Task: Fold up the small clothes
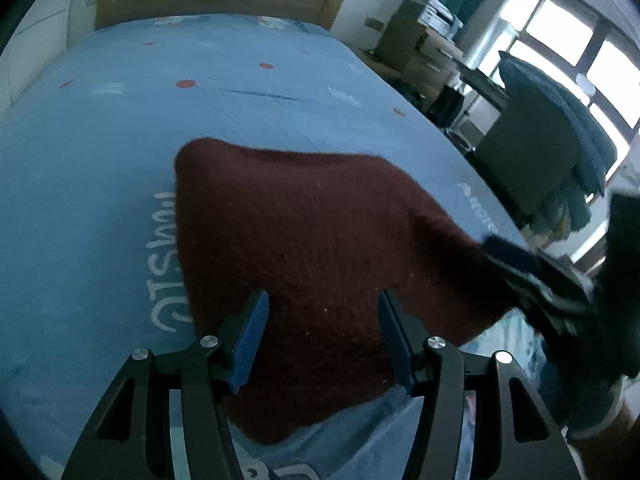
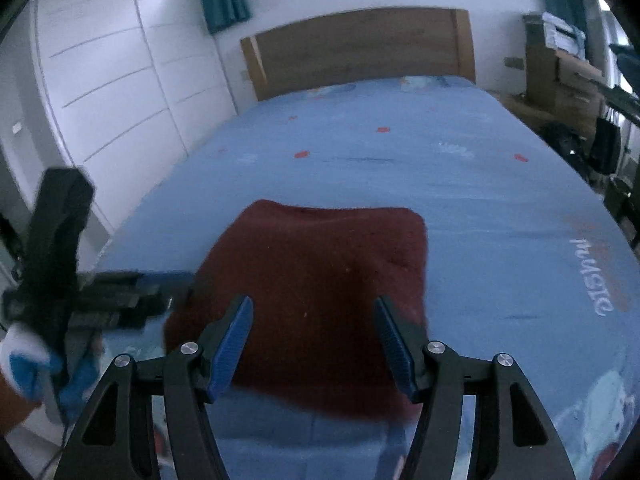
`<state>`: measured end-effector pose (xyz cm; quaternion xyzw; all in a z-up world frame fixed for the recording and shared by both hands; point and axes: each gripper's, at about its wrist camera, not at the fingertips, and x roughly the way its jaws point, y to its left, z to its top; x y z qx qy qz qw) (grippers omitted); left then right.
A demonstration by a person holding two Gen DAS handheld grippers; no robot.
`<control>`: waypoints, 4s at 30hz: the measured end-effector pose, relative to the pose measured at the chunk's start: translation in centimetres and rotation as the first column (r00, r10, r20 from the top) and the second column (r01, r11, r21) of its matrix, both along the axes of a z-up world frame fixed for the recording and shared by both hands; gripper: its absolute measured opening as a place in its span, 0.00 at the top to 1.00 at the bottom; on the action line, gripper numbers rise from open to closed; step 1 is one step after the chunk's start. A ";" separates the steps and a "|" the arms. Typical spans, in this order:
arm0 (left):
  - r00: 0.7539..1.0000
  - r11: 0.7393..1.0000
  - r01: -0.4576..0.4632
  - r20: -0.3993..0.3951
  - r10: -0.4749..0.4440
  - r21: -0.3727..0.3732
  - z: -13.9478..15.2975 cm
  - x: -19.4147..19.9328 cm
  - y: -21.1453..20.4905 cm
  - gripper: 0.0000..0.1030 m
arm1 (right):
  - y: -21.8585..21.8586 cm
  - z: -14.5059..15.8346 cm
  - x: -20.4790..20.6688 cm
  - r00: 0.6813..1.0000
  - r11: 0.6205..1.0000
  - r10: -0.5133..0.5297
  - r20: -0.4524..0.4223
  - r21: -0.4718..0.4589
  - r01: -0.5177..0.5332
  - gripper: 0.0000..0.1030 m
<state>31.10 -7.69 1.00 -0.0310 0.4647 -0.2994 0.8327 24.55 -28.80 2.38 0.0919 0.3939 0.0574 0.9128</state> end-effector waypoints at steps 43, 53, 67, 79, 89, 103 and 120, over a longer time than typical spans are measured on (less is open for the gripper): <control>0.958 0.972 -0.097 -0.286 0.033 -0.213 -7.4 4.0 4.4 0.21 | -10.1 -11.0 2.1 0.954 0.895 0.086 -0.289 0.443 0.053 0.20; 0.930 0.870 -0.168 -0.367 -0.016 -0.463 -7.7 6.8 7.0 0.46 | -9.6 -10.9 2.1 0.971 0.806 0.112 -0.212 0.591 0.036 0.52; 0.932 0.892 -0.254 -0.340 0.124 -0.373 -5.3 5.8 16.2 0.44 | -0.1 -9.7 5.8 0.961 0.787 0.238 -0.139 0.607 -0.107 0.55; 0.955 0.951 -0.197 -0.267 0.130 -0.240 -4.7 1.2 14.6 0.35 | -2.5 -11.1 2.8 0.961 0.869 0.143 -0.239 0.495 -0.006 0.37; 0.964 0.970 -0.197 -0.208 0.166 -0.140 -5.0 -0.3 11.5 0.28 | -1.4 -10.1 4.4 0.965 0.913 0.105 -0.241 0.409 0.002 0.34; 0.965 0.976 -0.182 -0.214 0.153 -0.123 -7.8 -0.7 11.1 0.26 | -1.6 -12.7 6.8 0.957 0.962 -0.003 -0.289 0.262 0.082 0.32; 0.959 0.967 -0.237 -0.182 0.217 -0.093 -5.6 -2.6 12.0 0.23 | -0.8 -8.9 2.6 0.973 0.942 -0.101 -0.206 0.294 0.160 0.29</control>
